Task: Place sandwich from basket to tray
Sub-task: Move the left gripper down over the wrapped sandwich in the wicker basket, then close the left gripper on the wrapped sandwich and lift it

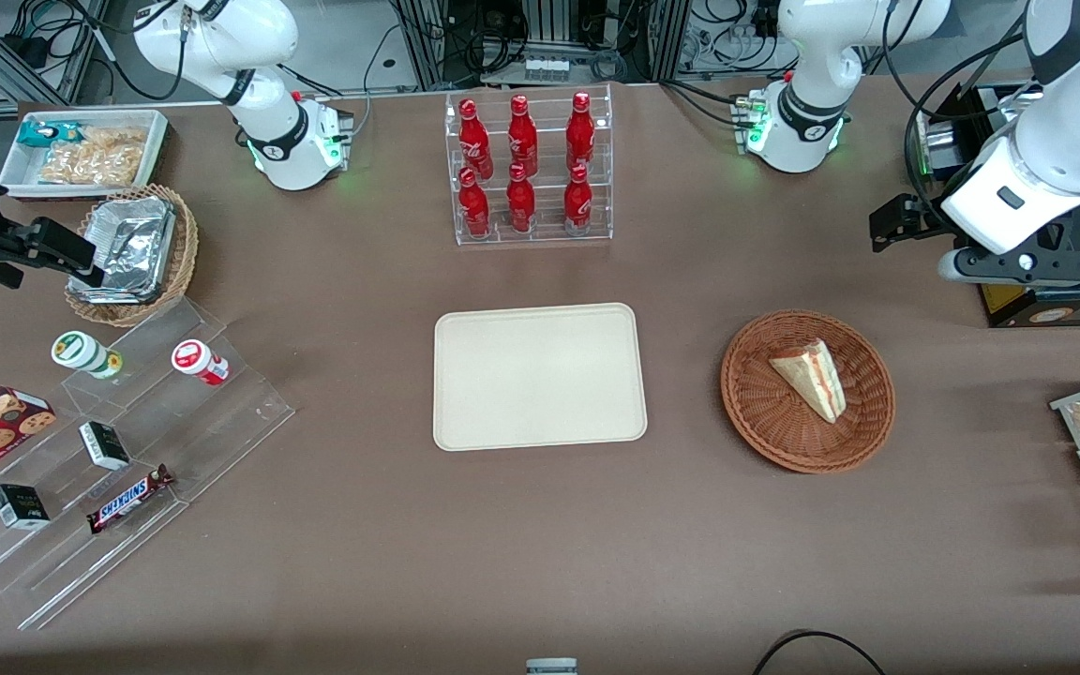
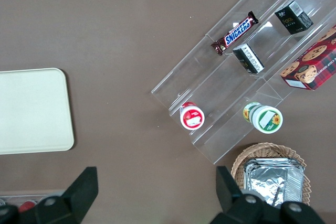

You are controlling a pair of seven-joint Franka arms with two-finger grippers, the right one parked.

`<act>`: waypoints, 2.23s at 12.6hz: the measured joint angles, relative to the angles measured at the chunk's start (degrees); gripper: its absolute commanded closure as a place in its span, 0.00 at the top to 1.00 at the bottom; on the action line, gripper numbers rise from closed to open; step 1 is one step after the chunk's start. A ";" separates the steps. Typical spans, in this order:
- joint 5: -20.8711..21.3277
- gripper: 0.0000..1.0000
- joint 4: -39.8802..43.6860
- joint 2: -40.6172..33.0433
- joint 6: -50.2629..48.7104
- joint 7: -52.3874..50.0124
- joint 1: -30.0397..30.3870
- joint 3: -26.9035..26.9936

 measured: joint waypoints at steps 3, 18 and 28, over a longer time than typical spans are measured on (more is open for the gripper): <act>0.10 1.00 -1.36 0.52 1.67 0.03 0.00 0.02; 0.63 1.00 -29.73 3.55 36.57 -8.24 0.06 0.61; 0.63 1.00 -33.23 7.34 45.98 -43.39 0.04 0.62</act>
